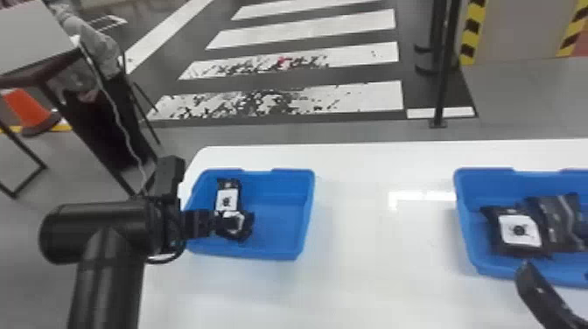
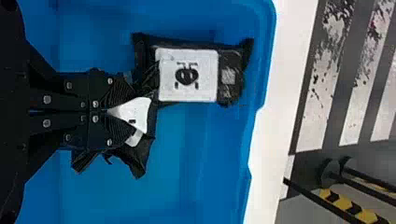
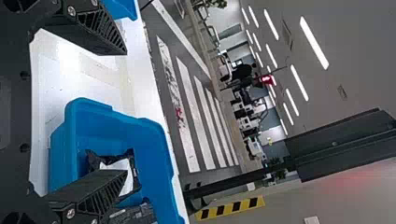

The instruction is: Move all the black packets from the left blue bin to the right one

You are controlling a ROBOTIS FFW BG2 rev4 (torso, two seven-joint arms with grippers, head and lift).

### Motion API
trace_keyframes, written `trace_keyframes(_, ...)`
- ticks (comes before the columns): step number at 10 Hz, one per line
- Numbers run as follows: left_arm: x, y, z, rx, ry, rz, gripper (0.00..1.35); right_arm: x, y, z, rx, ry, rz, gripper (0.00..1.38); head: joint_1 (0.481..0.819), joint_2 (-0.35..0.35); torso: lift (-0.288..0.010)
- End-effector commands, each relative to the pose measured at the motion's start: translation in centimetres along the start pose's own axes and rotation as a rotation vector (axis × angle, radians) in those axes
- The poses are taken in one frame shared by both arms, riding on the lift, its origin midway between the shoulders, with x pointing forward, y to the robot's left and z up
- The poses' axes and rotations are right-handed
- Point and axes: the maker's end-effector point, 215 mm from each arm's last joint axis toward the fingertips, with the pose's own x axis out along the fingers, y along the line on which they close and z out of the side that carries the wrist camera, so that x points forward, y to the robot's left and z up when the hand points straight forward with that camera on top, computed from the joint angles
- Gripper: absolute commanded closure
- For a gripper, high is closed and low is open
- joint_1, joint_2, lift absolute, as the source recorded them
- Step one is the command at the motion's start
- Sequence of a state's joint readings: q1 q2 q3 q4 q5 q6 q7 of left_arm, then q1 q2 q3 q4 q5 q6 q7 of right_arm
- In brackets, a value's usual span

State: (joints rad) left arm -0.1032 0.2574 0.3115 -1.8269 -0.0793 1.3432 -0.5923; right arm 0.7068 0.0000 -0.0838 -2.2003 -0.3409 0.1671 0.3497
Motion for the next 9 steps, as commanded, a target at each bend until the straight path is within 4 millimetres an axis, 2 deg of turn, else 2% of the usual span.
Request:
trace_keyframes(1,-1.7,-2.7,0.8,0.031,-0.064,-0.063,1.2,0.1,0.0,0.1,0.005,-0.002,0.001,0.13,0.695,0.273,-0.14)
trace_keyframes(2,-3.1,-4.6,1.6,0.055,-0.112,-0.098,1.2,0.2,0.3,0.5,0.004,-0.009,0.009,0.13,0.695,0.254,-0.14)
trace_keyframes(4,-5.0,-10.1,2.8,0.102,-0.197,-0.221,1.2,0.8,1.7,1.2,0.03,-0.023,0.049,0.13,0.695,0.225,-0.14)
trace_keyframes(6,-4.9,-17.7,3.0,0.165,-0.234,-0.39,1.2,2.0,4.0,1.3,0.062,-0.026,0.106,0.13,0.695,0.169,-0.14)
trace_keyframes(8,-4.7,-22.8,1.7,0.196,-0.21,-0.5,1.2,3.6,6.3,1.1,0.094,-0.028,0.173,0.13,0.695,0.109,-0.14)
trace_keyframes(9,-4.9,-25.4,1.2,0.211,-0.205,-0.557,1.2,4.1,6.7,1.3,0.099,-0.035,0.185,0.13,0.695,0.098,-0.14)
